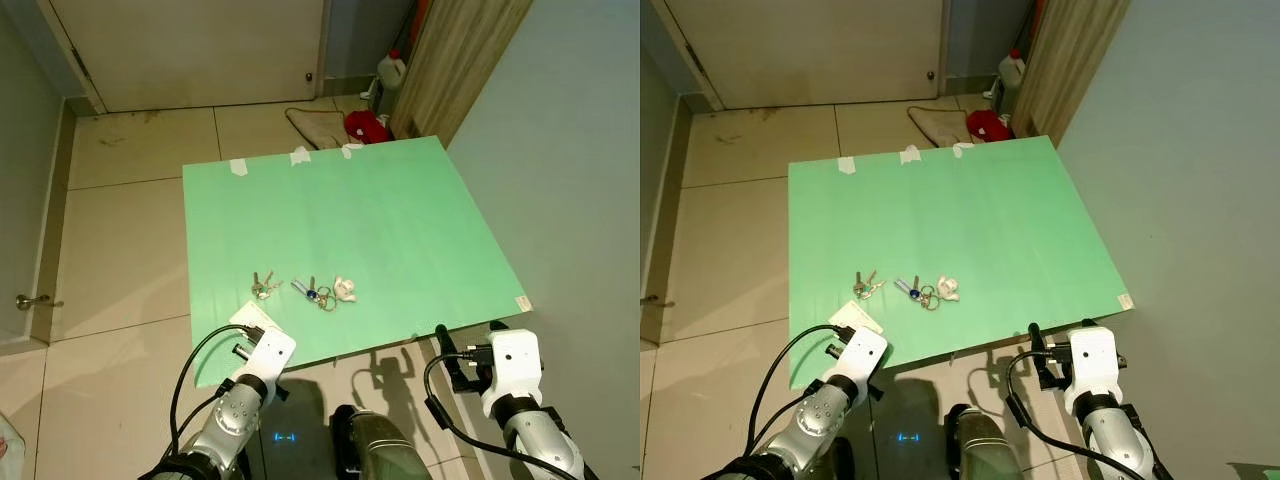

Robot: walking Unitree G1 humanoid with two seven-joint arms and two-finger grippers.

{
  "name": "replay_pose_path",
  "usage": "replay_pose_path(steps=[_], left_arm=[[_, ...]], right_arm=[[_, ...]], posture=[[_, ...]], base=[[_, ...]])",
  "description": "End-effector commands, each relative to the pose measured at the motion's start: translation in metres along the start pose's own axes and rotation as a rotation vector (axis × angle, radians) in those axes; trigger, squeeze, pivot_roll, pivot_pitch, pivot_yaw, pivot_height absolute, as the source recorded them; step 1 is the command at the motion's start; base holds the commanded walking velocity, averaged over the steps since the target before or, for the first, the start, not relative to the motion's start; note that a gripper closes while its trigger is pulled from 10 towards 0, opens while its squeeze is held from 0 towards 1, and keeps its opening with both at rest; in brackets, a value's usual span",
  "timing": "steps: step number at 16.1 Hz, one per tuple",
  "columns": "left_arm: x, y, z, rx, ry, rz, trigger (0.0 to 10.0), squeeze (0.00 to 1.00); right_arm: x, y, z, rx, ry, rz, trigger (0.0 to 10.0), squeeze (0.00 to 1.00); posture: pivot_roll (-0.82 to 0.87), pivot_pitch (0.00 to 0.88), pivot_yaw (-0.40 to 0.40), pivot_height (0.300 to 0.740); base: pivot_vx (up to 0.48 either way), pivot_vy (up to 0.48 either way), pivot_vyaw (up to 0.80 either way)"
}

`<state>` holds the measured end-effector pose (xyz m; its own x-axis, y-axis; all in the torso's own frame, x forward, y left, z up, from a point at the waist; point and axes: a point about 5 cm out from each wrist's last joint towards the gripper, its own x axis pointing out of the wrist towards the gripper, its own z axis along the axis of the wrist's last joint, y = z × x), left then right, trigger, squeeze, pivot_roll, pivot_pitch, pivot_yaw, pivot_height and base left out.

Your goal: Hang keys on a hook

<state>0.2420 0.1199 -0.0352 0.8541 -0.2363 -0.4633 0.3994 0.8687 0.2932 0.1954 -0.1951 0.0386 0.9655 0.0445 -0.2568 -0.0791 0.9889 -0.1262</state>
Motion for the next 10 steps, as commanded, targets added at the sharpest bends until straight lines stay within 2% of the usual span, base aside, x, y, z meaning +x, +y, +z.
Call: replay_pose_path(steps=[1, 6, 8, 10], left_arm=[[-0.001, -0.005, -0.001, -0.02, 0.006, -0.022, 0.0, 0.0], [0.001, 0.008, 0.013, -0.02, -0.094, 0.01, 0.0, 0.0], [0.004, 0.029, 0.043, -0.032, -0.221, 0.049, 0.0, 0.0], [-0.001, 0.049, 0.078, -0.054, -0.341, 0.074, 0.0, 0.0]], right_arm=[[-0.004, -0.004, -0.007, 0.001, 0.038, -0.013, 10.0, 0.0], [0.007, -0.001, -0.005, 0.008, 0.025, -0.011, 10.0, 0.0], [0.028, 0.007, 0.001, 0.019, -0.005, 0.01, 10.0, 0.0], [0.044, 0.014, 0.009, 0.03, -0.032, 0.033, 10.0, 0.0]], posture=[[-0.22, 0.243, -0.082, 0.74], [-0.19, 0.207, -0.066, 0.74], [-0.12, 0.151, -0.046, 0.74], [-0.06, 0.108, -0.038, 0.74]], base=[[0.0, 0.0, 0.0], [0.0, 0.0, 0.0], [0.0, 0.0, 0.0], [0.0, 0.0, 0.0]])
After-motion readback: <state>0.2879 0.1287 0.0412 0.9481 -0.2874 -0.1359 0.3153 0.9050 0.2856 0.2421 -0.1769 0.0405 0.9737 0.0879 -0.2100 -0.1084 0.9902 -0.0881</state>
